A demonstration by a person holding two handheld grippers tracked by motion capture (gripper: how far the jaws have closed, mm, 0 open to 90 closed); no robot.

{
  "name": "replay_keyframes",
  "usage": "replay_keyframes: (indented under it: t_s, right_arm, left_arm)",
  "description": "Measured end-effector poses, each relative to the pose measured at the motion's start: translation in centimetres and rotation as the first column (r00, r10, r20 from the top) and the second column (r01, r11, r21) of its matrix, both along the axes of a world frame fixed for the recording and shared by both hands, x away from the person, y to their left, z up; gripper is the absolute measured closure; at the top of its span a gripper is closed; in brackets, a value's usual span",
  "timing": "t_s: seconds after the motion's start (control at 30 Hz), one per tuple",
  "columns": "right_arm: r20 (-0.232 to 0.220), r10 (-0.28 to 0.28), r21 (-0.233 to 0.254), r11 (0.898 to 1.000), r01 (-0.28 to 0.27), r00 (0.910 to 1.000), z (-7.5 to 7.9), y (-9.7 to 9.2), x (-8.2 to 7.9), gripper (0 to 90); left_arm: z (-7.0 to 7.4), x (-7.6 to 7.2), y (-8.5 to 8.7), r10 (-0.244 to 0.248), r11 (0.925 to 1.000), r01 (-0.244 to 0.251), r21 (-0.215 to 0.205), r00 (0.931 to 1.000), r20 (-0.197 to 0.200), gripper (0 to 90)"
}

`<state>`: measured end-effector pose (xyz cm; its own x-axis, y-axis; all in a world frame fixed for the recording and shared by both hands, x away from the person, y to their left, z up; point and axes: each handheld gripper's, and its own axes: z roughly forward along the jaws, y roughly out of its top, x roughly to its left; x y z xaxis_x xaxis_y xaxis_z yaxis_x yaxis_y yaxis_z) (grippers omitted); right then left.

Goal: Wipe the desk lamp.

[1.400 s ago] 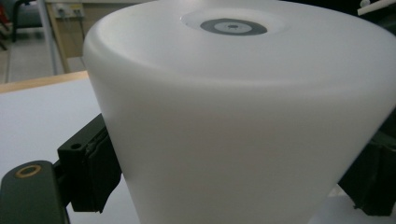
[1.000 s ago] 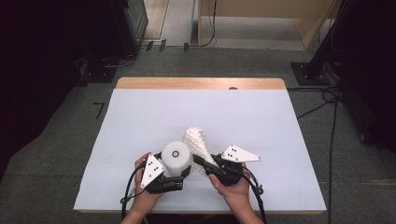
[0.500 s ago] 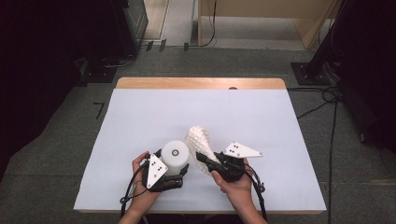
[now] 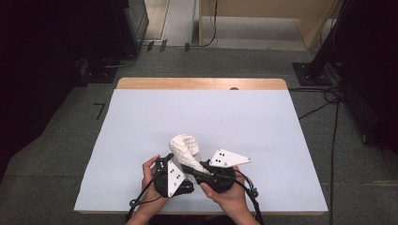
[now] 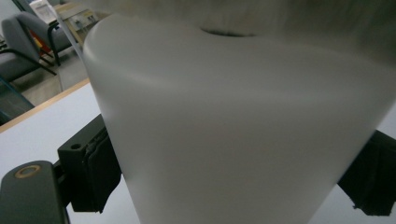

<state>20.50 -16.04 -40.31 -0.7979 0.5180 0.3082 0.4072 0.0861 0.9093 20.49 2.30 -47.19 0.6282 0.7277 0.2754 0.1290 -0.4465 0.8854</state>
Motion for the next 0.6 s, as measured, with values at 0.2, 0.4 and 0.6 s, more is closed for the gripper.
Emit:
replay_keyframes:
  t_s: [0.2, 0.4, 0.6]
  right_arm:
    - [-0.062, -0.13, 0.045, 0.99, 0.133, 0.9895, -0.4, -2.6, 1.5, 78.6]
    - [-0.02, -0.048, 0.035, 0.998, 0.049, 0.9986, -0.3, -0.7, 0.4, 78.5]
    - [-0.025, -0.143, 0.064, 0.988, 0.144, 0.9895, -0.7, -2.1, 1.0, 78.6]
  left_arm:
    - [0.2, 0.2, 0.4, -0.013, 0.9992, 0.012, -0.038, 0.9998, -0.013, 8.9]
    - [-0.2, 0.3, 0.0, -0.012, 0.9987, 0.011, -0.05, 0.9996, -0.025, 8.9]
    - [-0.4, 1.5, 1.0, 0.026, 0.9919, -0.034, -0.123, 0.9977, -0.062, 8.8]
